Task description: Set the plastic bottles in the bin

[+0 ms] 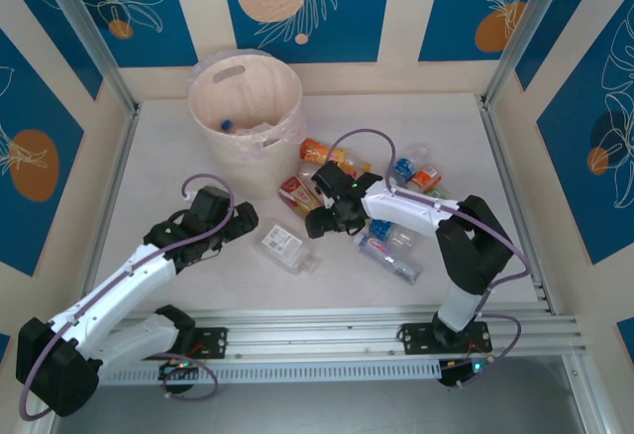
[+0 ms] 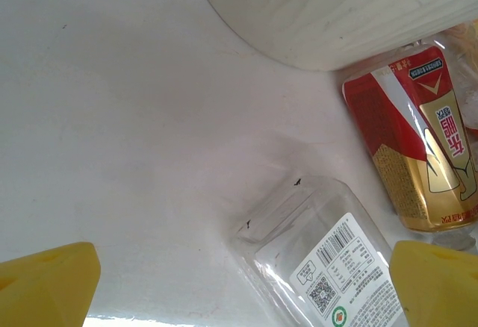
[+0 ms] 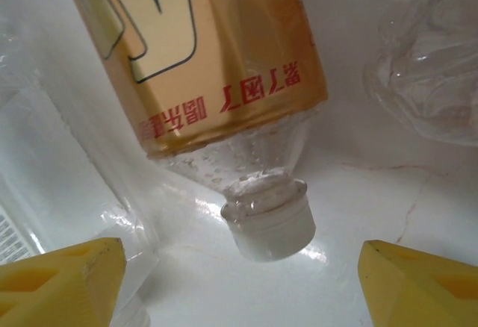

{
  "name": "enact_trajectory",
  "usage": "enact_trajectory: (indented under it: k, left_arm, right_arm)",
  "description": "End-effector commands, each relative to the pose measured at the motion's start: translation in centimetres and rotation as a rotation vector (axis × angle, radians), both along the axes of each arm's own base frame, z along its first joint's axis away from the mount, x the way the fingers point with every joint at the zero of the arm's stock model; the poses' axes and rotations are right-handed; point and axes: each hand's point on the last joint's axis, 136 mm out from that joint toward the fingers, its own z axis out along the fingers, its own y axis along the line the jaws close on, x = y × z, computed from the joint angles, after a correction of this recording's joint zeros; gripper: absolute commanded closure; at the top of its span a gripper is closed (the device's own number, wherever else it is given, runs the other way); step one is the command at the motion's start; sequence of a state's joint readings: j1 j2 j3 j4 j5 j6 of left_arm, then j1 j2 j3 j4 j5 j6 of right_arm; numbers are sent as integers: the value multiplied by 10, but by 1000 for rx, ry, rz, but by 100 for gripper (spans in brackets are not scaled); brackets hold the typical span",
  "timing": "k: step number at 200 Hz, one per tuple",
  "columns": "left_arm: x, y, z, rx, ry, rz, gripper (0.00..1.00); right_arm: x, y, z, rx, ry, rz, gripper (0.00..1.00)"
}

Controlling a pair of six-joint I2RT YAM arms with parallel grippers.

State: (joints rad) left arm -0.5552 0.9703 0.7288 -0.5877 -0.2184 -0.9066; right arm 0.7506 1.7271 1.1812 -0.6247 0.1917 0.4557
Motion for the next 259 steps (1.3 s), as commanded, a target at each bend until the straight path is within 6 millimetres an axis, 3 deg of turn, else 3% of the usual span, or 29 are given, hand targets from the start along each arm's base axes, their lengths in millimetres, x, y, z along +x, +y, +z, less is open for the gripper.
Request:
enact_trajectory:
  k: [1, 23, 42, 114, 168, 227, 259]
  left_arm:
    - [2, 0, 12, 22, -28, -17, 0]
    - [2, 0, 11, 21, -28, -14, 0]
    - [2, 0, 11, 24, -29, -15, 0]
    - [2, 1, 11, 23, -29, -12, 0]
    - [3, 0, 12, 23, -32, -11, 0]
    - [3, 1, 12, 27, -28, -10, 1]
    - [2, 2, 13, 31, -30, -8, 0]
  right_arm:
    - [8, 14, -1, 39, 13, 35, 18]
    - [14, 17, -9, 36, 24, 38, 17]
    - [21, 22, -11, 36, 17, 55, 8]
    - [53, 31, -14, 45, -15, 39, 9]
    - [58, 35, -27, 28, 5, 63, 9]
    - [63, 41, -36, 17, 8, 67, 16]
    - [64, 39, -31, 8, -7, 67, 24]
